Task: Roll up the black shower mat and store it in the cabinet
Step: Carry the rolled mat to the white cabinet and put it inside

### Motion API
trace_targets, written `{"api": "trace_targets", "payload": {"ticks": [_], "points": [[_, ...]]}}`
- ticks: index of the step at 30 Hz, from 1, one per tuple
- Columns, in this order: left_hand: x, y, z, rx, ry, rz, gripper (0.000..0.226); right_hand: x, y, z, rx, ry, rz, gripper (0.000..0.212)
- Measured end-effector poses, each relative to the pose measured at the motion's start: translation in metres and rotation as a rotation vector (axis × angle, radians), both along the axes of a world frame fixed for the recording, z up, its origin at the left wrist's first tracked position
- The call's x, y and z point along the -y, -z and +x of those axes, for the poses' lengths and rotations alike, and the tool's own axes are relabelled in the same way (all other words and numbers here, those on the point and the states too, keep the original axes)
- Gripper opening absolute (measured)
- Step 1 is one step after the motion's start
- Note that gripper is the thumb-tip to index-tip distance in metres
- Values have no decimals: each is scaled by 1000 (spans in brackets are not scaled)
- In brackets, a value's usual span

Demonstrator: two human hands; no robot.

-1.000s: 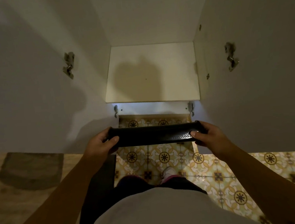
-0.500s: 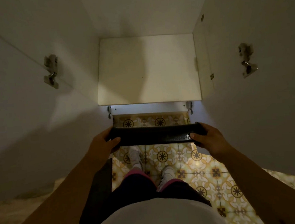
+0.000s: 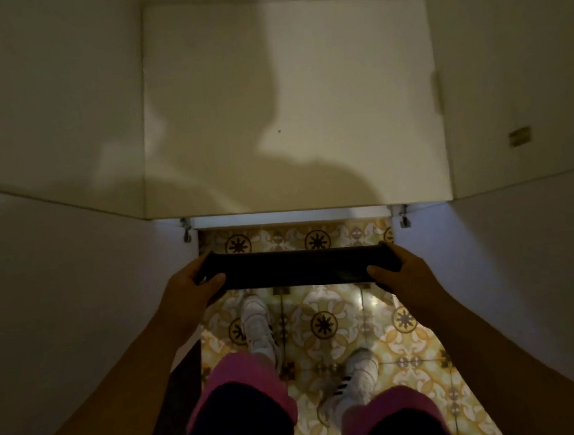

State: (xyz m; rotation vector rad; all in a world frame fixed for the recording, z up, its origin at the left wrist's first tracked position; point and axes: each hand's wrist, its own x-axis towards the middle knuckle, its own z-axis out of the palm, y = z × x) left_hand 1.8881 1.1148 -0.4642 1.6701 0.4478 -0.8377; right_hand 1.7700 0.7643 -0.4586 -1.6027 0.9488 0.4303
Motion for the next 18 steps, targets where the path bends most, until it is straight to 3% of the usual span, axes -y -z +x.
{"api": "trace_targets", "payload": {"ticks": [8,13,18], "points": [[-1,198,38,103,16,22,56,0,205,46,100,18,-6,35],[-6,290,70,221,57,19,50,-4,306,86,165,-77,-121,71],[-8,339,93,438,108,207,57,-10,361,128,309,-189,-207,70]]}}
